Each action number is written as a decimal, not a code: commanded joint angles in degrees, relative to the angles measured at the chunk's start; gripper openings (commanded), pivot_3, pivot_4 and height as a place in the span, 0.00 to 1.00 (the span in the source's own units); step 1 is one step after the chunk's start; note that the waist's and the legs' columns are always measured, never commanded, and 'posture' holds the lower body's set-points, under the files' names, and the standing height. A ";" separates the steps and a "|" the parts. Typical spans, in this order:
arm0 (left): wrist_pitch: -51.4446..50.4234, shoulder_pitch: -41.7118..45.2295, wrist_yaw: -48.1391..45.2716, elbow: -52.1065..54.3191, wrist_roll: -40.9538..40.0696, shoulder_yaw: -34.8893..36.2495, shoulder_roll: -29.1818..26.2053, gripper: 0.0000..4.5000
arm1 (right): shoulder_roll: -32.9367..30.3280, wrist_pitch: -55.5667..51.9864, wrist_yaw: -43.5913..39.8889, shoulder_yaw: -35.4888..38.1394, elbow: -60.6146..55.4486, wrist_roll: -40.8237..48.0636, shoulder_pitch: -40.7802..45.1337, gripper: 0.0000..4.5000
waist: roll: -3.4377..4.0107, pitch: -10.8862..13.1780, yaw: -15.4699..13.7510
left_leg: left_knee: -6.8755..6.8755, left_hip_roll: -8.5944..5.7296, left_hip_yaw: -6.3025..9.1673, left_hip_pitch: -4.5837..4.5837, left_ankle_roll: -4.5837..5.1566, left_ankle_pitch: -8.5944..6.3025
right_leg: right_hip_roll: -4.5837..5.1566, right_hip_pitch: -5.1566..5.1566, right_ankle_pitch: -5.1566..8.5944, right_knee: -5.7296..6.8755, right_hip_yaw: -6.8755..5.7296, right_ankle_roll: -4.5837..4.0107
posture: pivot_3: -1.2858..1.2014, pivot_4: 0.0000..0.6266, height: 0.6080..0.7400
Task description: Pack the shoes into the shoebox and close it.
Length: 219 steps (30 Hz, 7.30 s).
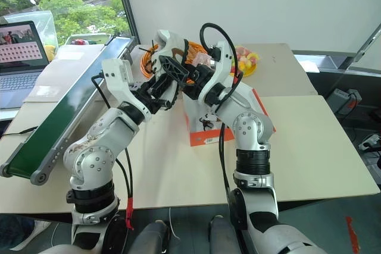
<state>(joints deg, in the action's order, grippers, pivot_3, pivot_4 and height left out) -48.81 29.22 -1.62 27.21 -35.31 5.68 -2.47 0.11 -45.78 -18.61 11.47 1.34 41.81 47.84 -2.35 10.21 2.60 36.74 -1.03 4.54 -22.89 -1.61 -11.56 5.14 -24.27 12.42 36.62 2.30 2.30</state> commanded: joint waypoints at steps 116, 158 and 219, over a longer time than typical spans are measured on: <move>-1.32 -17.37 2.78 12.61 -10.33 2.45 -13.93 0.82 | -11.66 26.34 -3.48 -16.12 70.11 -42.09 18.98 0.21 | 0.20 0.04 -0.45 | -0.10 -0.01 -0.02 0.82 0.09 -0.06 | 0.02 1.18 -0.02 -0.63 -0.04 0.05 | 0.52 0.24 1.00; -0.57 -14.31 -0.43 9.87 -7.69 1.71 -12.83 0.82 | -14.71 26.00 -21.97 -20.47 49.98 -44.24 14.66 0.00 | 0.36 0.06 0.18 | -0.12 -0.02 -0.10 0.04 0.11 -0.08 | 0.00 0.17 -0.03 -0.49 0.14 0.06 | 0.52 0.24 1.00; -0.40 -1.00 -34.56 -2.33 -1.74 -8.04 -35.11 0.82 | -1.93 -3.32 -7.96 35.13 6.66 -13.10 -31.89 0.00 | 0.15 -0.21 0.35 | -0.05 0.08 -0.16 0.11 0.25 -0.13 | -0.15 0.32 0.14 -0.54 0.25 0.31 | 0.52 0.24 1.00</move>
<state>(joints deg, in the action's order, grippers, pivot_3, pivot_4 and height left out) -50.18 27.13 -34.69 22.78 -38.08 -1.97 -36.28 -1.90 -53.39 -26.40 48.59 2.70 28.53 15.84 -2.21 10.00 2.95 36.69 -0.94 4.38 -22.71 -1.36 -11.68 4.98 -23.85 12.57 36.07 2.55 2.64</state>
